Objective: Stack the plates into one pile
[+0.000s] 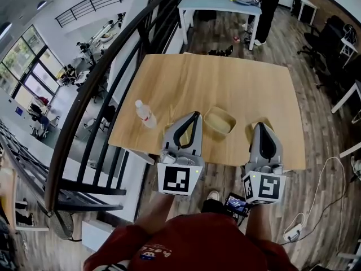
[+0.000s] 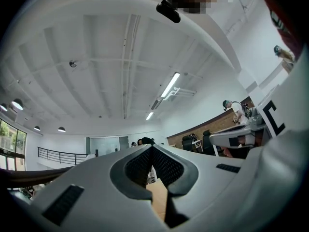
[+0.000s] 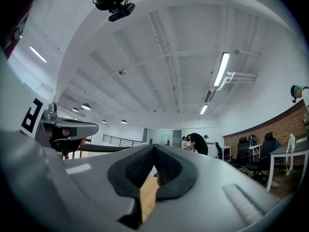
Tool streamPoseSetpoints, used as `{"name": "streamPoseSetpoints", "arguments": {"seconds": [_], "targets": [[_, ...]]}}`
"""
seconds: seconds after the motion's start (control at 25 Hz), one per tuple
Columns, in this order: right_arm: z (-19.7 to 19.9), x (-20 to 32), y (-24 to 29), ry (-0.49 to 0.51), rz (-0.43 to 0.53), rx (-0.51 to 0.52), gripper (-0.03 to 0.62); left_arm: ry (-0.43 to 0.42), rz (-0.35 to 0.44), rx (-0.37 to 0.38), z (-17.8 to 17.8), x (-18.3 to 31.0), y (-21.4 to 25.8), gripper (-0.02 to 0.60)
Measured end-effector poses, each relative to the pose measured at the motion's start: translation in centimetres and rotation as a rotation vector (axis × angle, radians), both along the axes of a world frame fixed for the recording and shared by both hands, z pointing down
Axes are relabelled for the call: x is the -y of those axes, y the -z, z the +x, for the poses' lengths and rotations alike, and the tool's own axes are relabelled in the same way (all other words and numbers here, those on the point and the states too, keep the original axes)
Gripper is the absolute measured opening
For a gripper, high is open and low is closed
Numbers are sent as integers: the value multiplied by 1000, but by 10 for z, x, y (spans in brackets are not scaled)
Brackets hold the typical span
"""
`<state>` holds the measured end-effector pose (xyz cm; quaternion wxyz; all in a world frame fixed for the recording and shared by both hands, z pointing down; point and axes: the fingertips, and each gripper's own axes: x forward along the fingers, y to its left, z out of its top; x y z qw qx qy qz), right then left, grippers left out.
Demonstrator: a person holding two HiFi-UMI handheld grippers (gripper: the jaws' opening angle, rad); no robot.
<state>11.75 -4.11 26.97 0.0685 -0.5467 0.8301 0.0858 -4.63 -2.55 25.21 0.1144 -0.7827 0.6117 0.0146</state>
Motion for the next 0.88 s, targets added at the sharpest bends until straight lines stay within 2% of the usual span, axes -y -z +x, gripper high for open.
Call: {"name": "streamPoseSetpoints", "arguments": {"seconds": [0.32, 0.64, 0.88], "targets": [[14, 67, 5, 33, -19, 22, 9, 38, -9, 4, 8, 63, 9, 6], [-16, 106, 5, 46, -27, 26, 9, 48, -7, -5, -20, 102, 10, 6], [-51, 118, 7, 83, -32, 25, 9, 94, -26, -31, -59, 109, 7, 6]]}}
